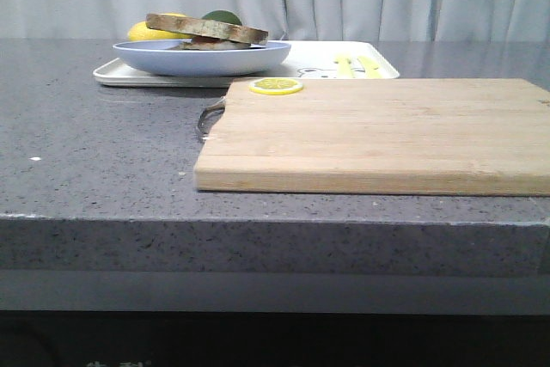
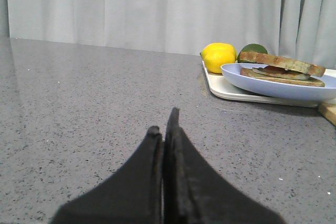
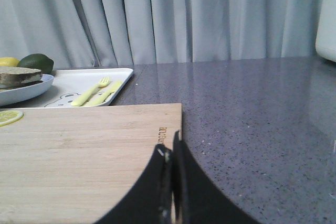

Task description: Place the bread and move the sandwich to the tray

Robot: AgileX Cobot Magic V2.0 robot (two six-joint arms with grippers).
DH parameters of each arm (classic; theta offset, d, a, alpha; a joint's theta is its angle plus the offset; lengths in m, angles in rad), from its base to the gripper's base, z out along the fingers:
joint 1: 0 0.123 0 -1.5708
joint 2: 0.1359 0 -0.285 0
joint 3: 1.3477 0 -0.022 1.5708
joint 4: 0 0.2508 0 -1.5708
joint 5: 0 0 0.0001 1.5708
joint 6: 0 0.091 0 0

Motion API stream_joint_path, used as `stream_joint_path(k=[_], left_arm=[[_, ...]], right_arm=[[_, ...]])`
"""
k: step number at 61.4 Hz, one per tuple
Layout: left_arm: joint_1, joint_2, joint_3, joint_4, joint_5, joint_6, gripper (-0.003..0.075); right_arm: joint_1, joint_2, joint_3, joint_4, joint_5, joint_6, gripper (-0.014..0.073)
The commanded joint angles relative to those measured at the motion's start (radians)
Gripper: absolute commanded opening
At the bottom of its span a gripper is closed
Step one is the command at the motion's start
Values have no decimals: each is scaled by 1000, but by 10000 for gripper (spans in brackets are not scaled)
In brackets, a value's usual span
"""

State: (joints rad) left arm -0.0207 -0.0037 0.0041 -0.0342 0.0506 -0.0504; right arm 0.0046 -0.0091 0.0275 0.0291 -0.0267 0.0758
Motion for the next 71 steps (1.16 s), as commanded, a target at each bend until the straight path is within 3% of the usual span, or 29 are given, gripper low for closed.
stream_joint_path(k=[1,71], left_arm=[[2,-21,1,-3,-83,-8,-20],[2,-21,1,-3,-83,-8,-20]], right_arm=[[1,-20,-3,-16,-58,6,-69],[1,-19,-3,-17,-46,6,-69]])
